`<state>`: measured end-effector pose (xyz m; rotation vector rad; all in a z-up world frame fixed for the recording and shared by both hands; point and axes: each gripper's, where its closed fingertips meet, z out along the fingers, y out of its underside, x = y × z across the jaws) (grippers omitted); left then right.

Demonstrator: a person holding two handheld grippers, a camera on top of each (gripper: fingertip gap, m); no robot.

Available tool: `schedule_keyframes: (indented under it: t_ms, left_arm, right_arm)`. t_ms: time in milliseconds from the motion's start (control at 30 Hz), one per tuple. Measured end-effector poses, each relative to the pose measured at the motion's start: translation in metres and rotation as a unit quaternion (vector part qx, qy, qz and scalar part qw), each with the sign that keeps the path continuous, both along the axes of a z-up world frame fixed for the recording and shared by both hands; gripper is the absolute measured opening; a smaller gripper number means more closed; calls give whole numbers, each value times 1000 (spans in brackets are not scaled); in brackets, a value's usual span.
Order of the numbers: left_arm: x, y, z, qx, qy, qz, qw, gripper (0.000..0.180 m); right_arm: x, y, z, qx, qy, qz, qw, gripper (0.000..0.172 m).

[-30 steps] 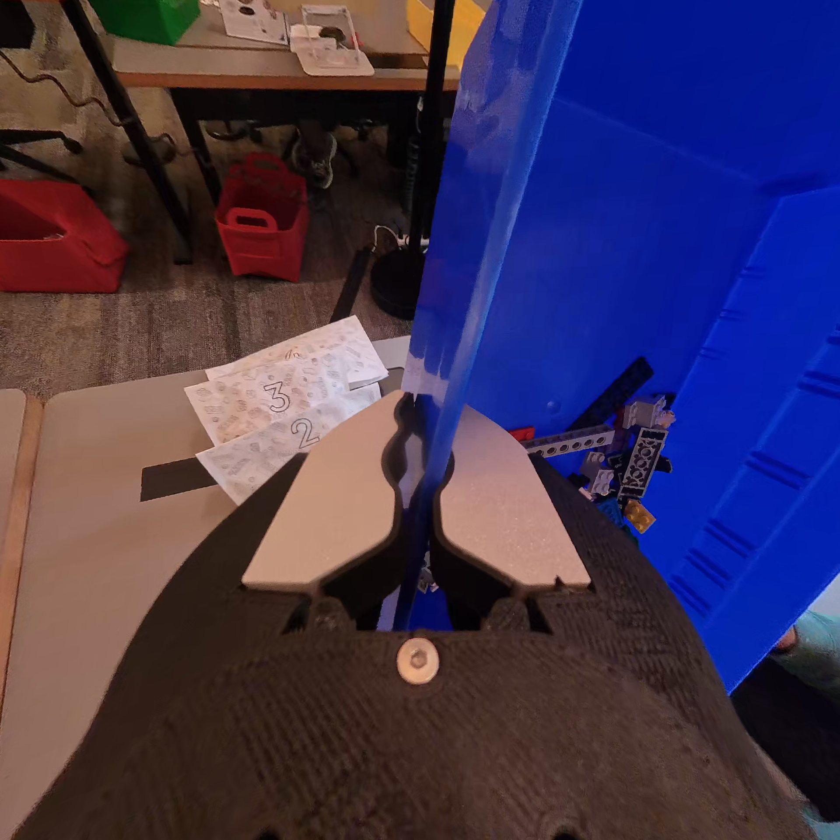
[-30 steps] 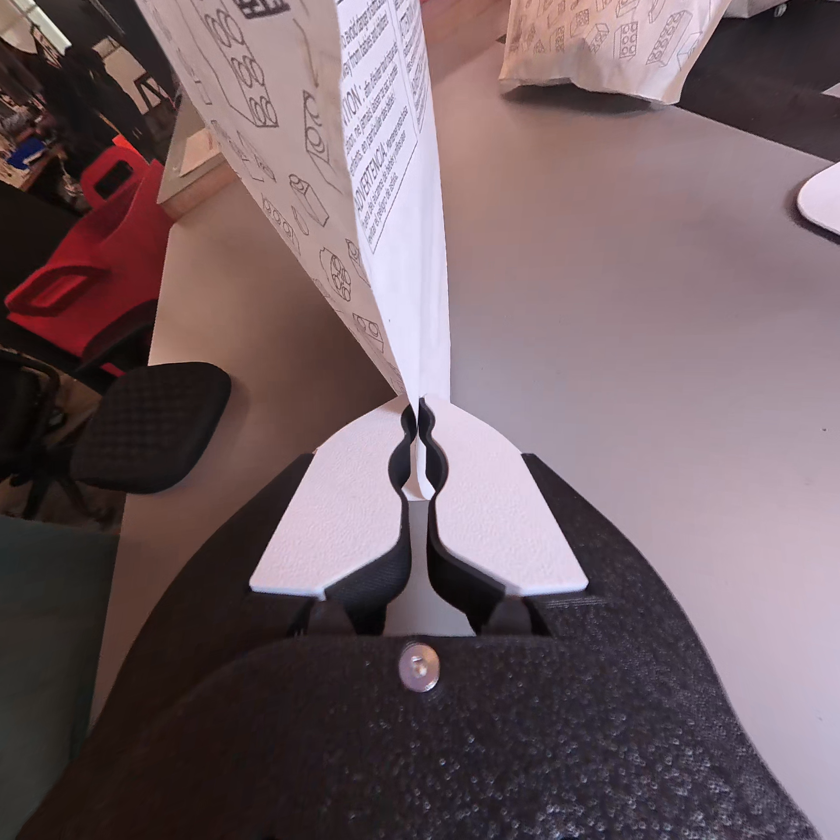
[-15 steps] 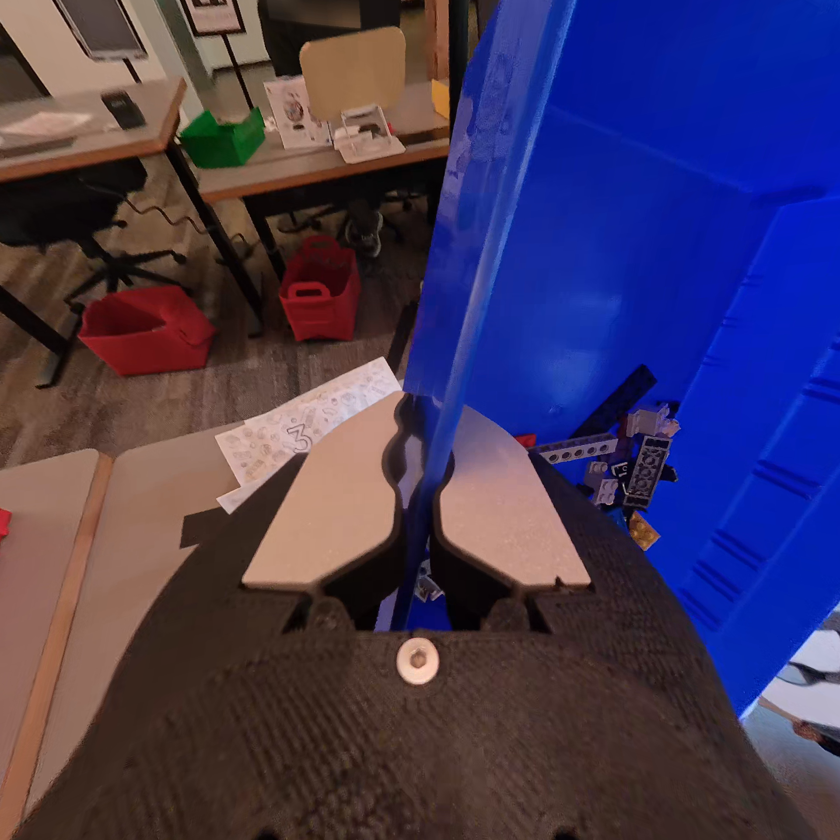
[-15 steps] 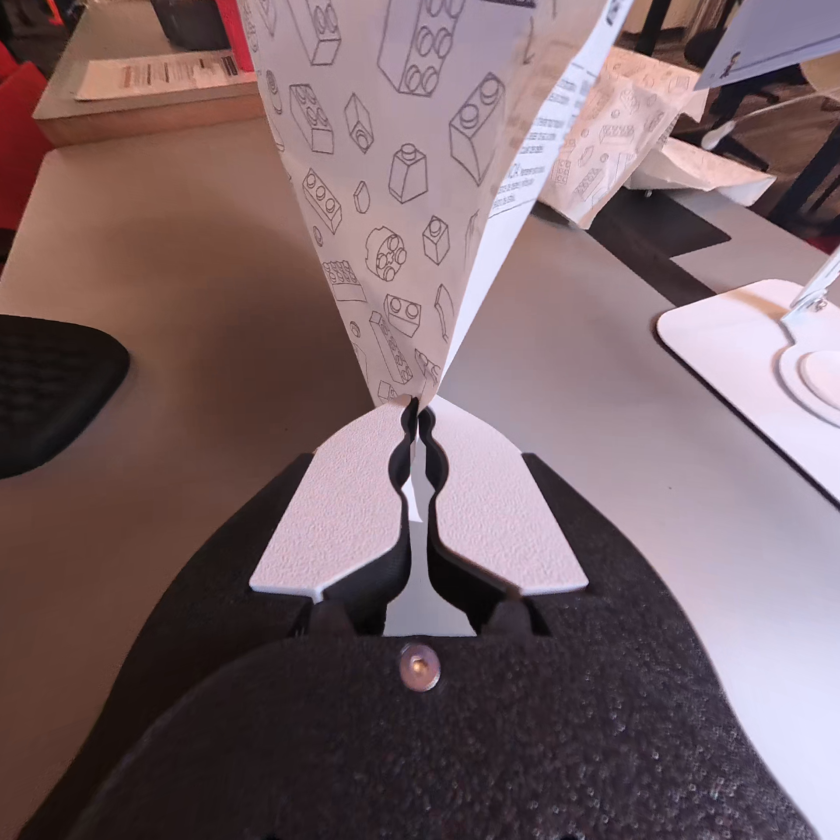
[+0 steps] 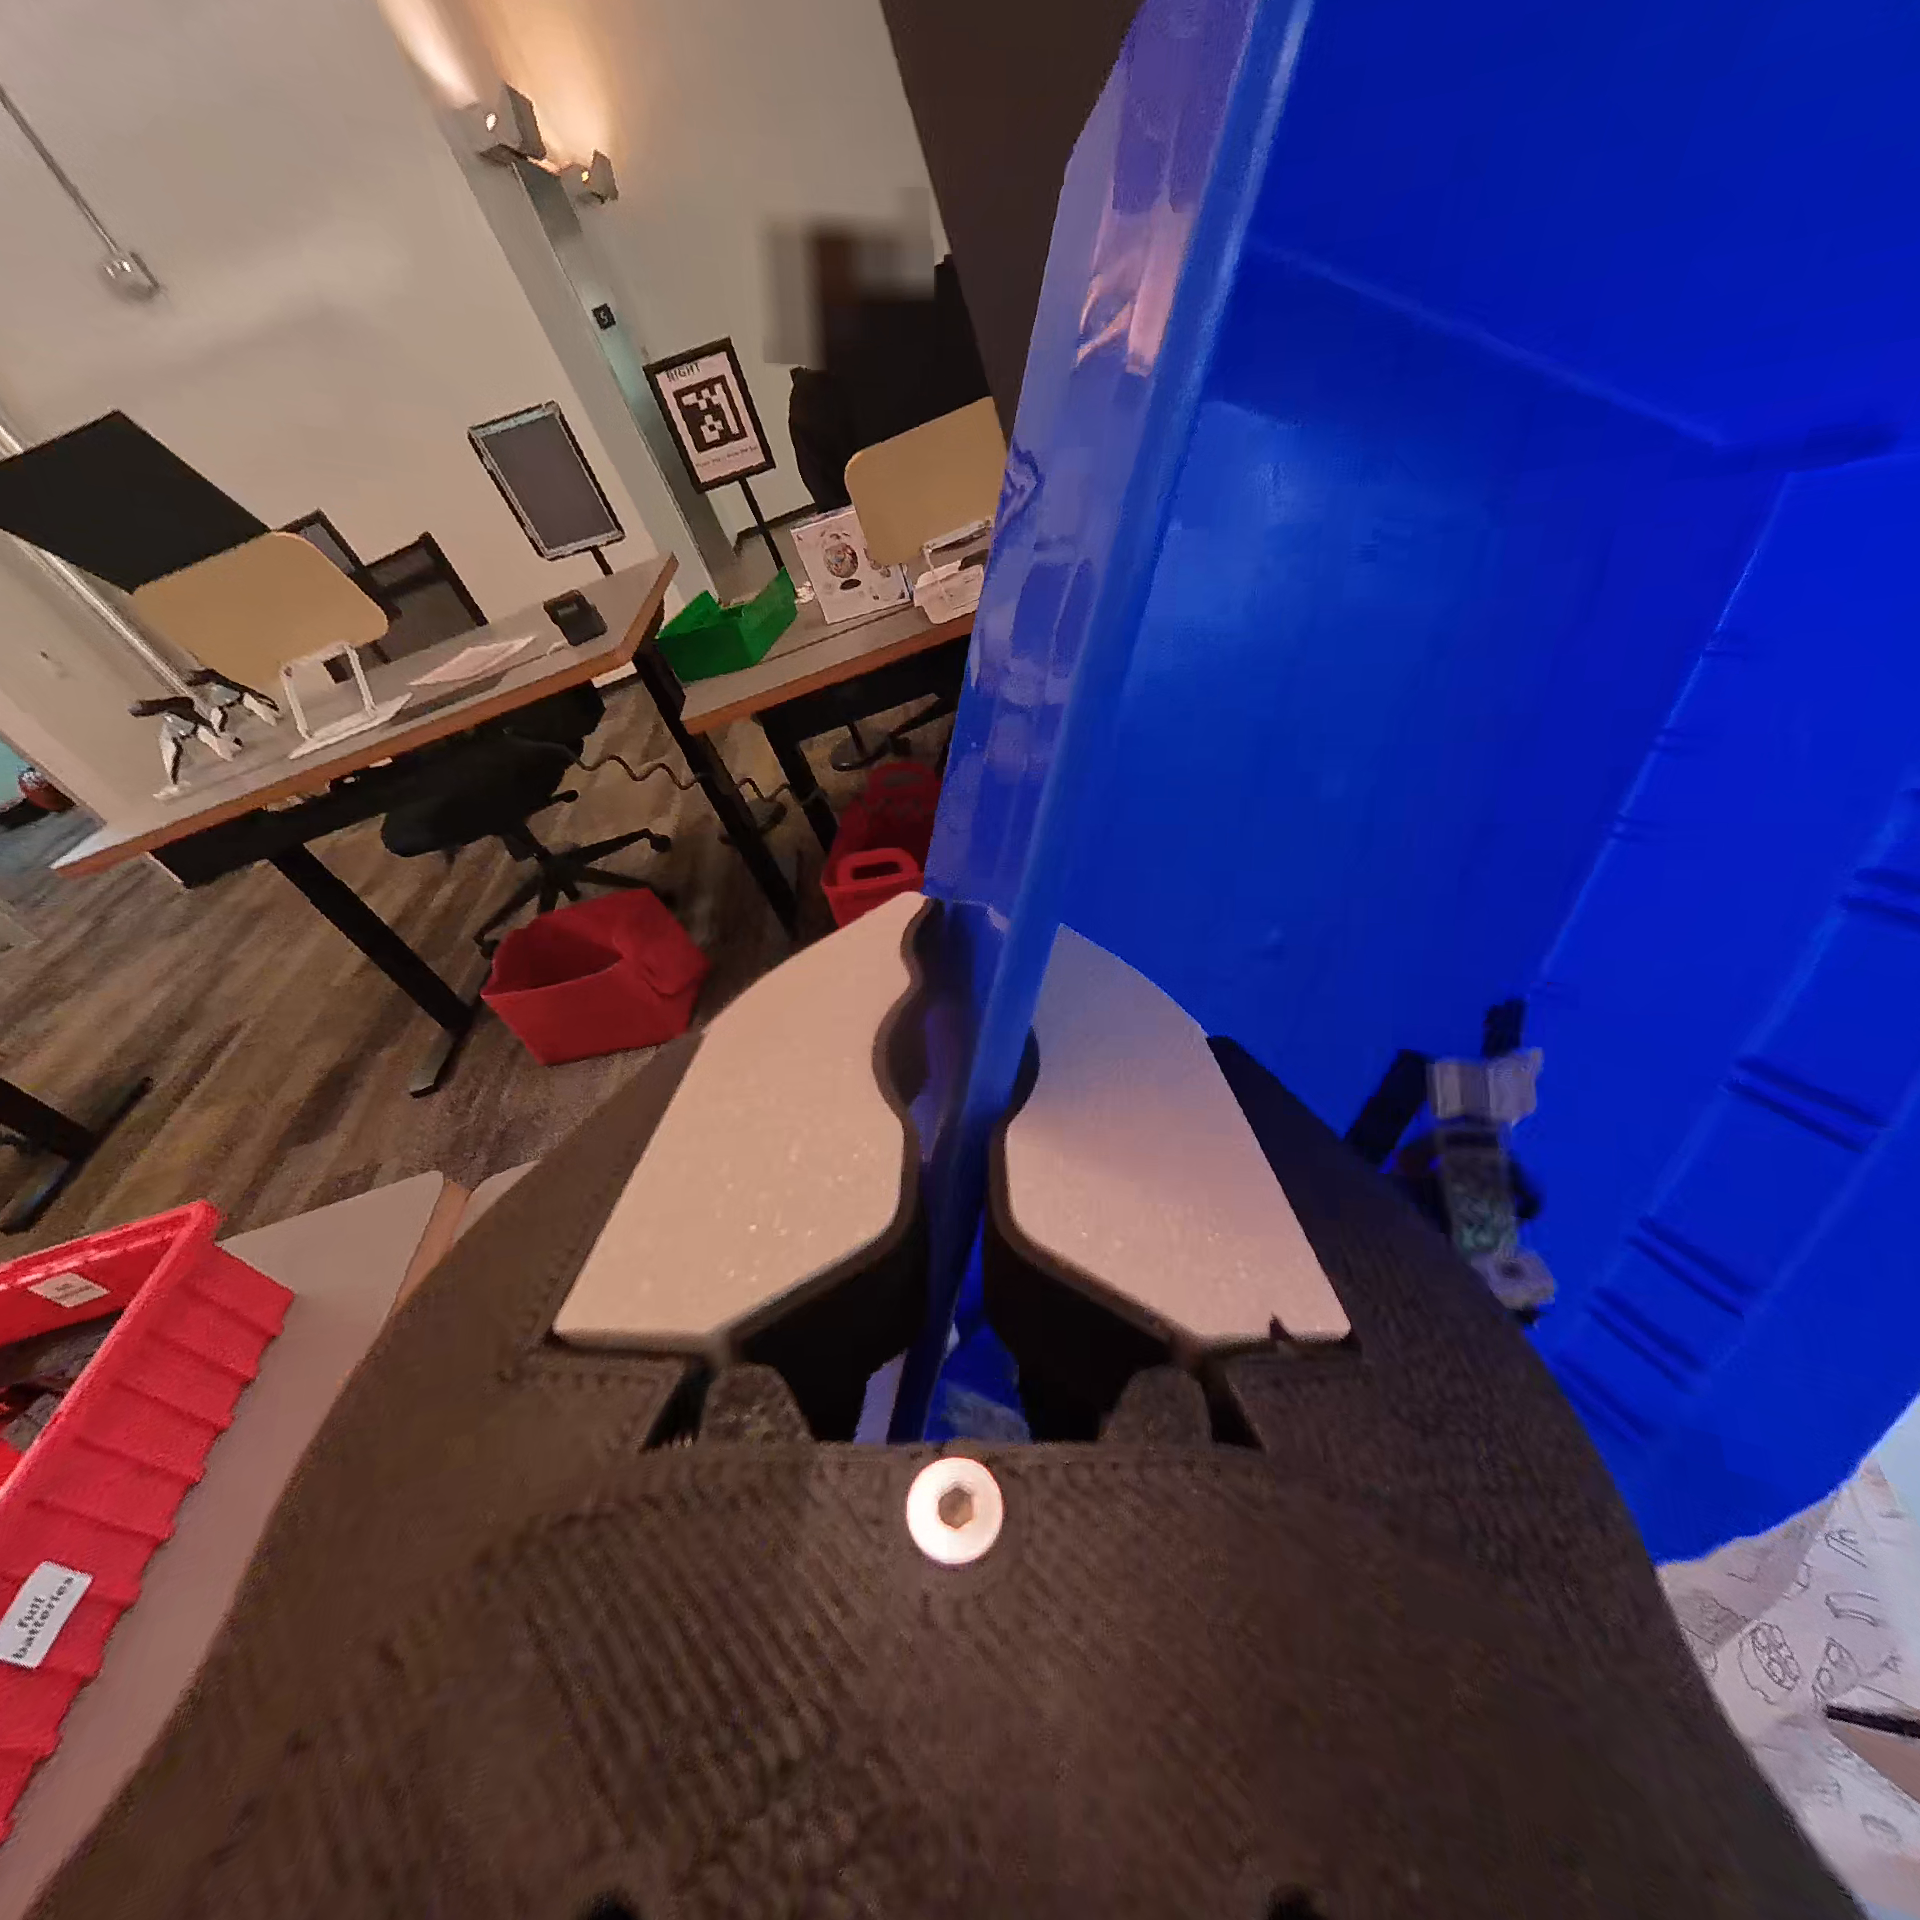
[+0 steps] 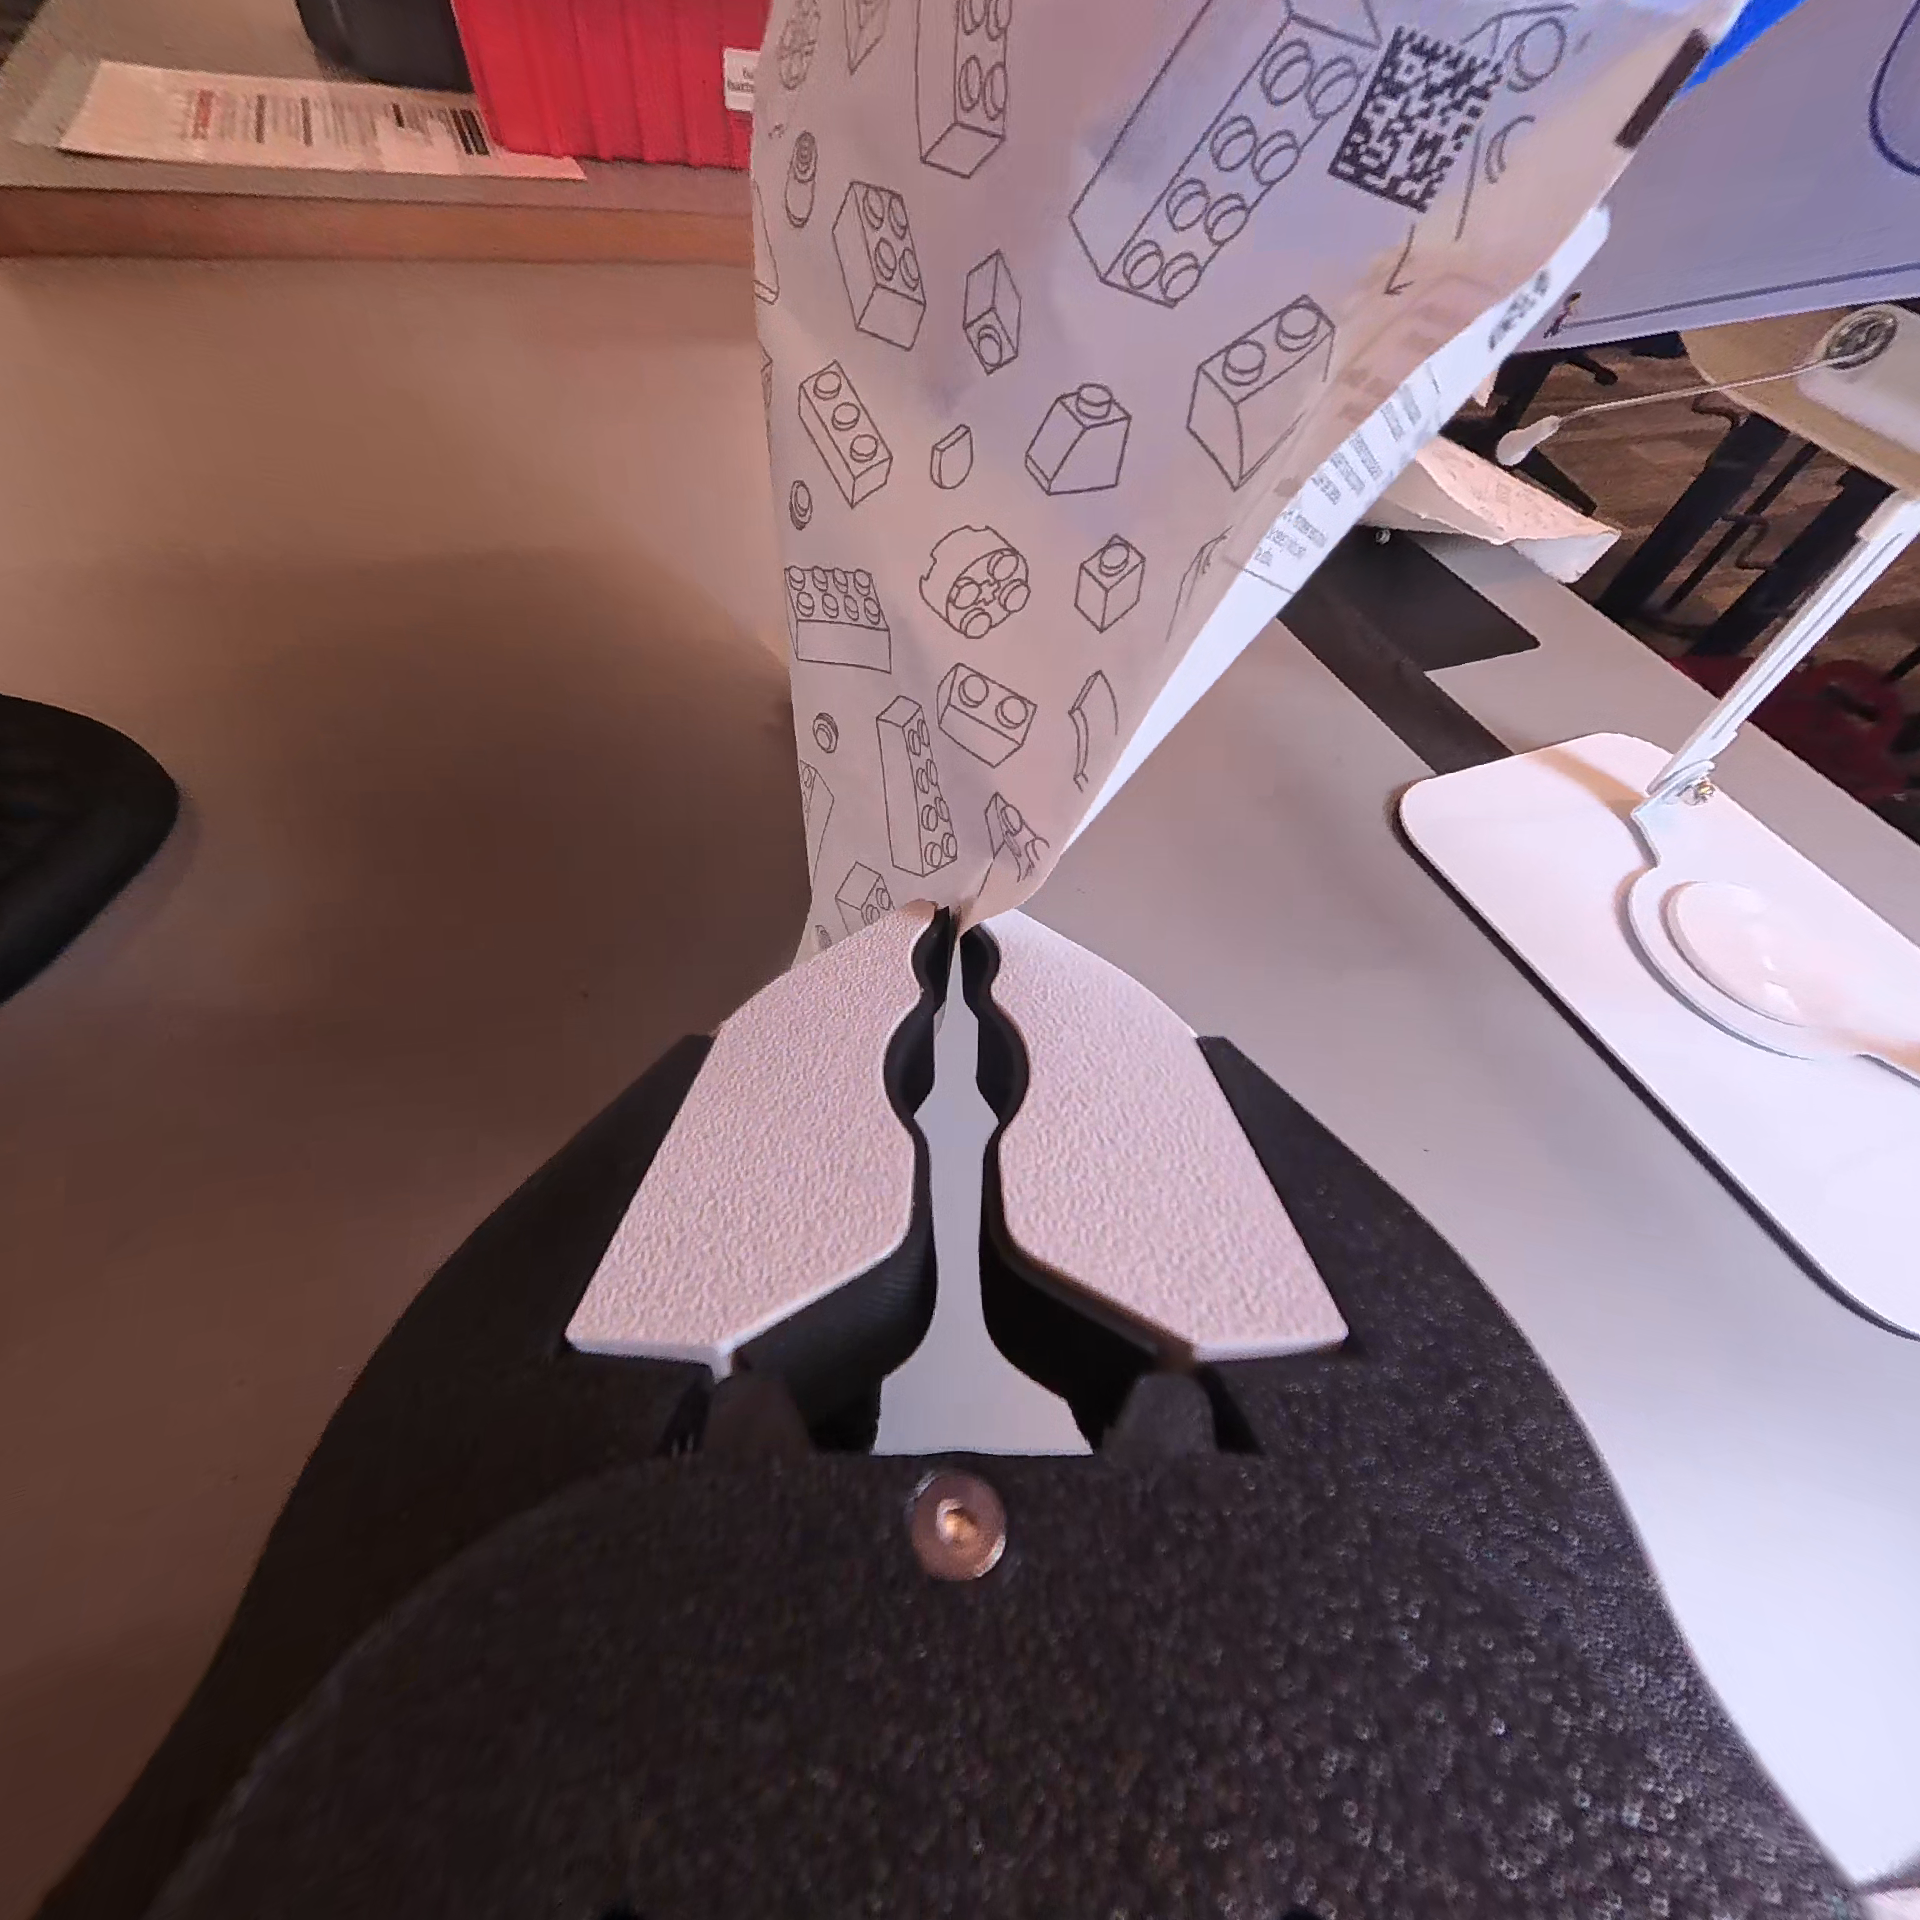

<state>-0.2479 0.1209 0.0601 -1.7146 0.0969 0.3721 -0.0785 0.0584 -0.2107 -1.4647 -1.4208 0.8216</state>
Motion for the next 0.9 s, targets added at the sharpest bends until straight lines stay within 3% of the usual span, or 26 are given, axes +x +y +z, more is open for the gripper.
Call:
schedule_keyframes:
  t_ms: [367, 600, 900]
  left_arm:
    - [37, 2, 6, 18, 85, -10, 996, 7]
    - [67, -32, 22, 113, 149, -9, 982, 6]
    - [88, -60, 32, 224, 173, -25, 959, 6]
  right_arm:
    - [5, 8, -5, 7, -5, -7, 1000, 1]
    - [8, 15, -9, -20, 5, -5, 1000, 1]
    - [13, 25, -14, -41, 12, -14, 999, 0]
